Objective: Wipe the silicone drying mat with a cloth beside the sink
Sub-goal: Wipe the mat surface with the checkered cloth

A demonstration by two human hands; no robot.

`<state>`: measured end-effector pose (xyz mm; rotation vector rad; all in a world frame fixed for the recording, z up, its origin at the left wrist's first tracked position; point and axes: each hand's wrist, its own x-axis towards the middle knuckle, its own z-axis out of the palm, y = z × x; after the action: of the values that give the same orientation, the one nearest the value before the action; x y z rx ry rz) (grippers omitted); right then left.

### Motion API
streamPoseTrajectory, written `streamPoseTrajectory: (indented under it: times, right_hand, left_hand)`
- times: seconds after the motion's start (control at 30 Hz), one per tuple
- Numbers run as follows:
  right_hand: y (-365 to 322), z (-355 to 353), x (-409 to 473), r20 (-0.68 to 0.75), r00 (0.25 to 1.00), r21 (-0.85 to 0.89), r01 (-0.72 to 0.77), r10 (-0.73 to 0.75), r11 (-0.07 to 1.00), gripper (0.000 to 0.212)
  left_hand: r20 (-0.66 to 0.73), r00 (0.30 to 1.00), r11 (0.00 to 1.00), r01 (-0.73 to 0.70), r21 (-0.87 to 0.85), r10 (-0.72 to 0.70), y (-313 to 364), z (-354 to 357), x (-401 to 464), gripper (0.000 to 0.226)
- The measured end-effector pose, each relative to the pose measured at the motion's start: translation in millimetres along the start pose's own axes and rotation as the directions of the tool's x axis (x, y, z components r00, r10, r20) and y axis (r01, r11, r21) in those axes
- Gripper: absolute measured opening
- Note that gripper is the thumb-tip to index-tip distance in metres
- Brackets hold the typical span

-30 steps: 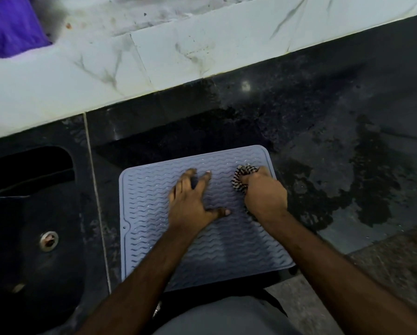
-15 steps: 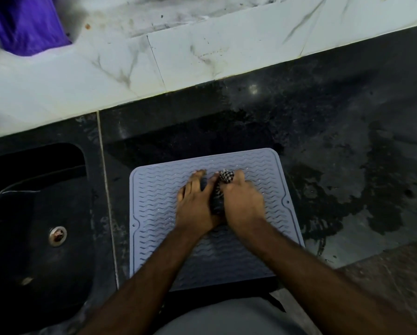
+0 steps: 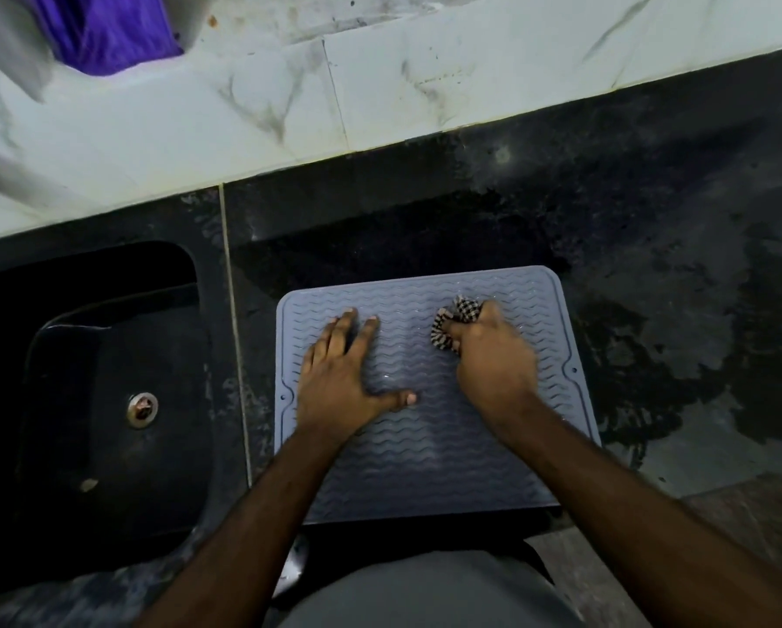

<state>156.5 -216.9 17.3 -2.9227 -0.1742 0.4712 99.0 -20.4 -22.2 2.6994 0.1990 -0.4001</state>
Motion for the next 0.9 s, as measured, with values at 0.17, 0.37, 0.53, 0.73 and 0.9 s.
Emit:
streamPoseTrajectory:
  times: [0.17, 0.37, 0.53, 0.73, 0.9]
  right_hand:
    - [-18.6, 0.1, 4.1, 0.064, 0.991, 0.005, 0.114, -0.114, 0.993, 0.034]
    - [-39.7, 4.6, 11.1, 0.055, 0.985, 0.035, 0.161, -0.162, 0.986, 0.034]
    - [-45.5, 13.0, 13.6, 0.027, 0.982, 0.082, 0.187, -0.190, 0.979, 0.037]
    - [-38.7, 20.6, 4.7, -0.036, 0.973, 0.055, 0.228, -0.226, 0.972, 0.036]
    - [-42.2, 11.4, 16.7, 0.012, 0.934, 0.005, 0.358, -0.358, 0.934, 0.037]
  left_hand:
    - [0.001, 1.000, 1.000, 0.003, -0.016, -0.003, -0.1, 0.8, 1.1, 0.124]
    - [0.002, 1.000, 1.000, 0.001, -0.010, -0.001, -1.9, 5.5, 4.0, 0.127]
    - [-0.002, 1.000, 1.000, -0.004, -0.026, 0.004, -3.6, 5.9, 3.3, 0.127]
    - [-0.003, 1.000, 0.999, -0.024, -0.023, 0.024, -3.4, 5.8, 3.3, 0.125]
    - [-0.023, 1.000, 0.995, 0.003, -0.096, -0.006, -1.2, 7.5, 3.3, 0.141]
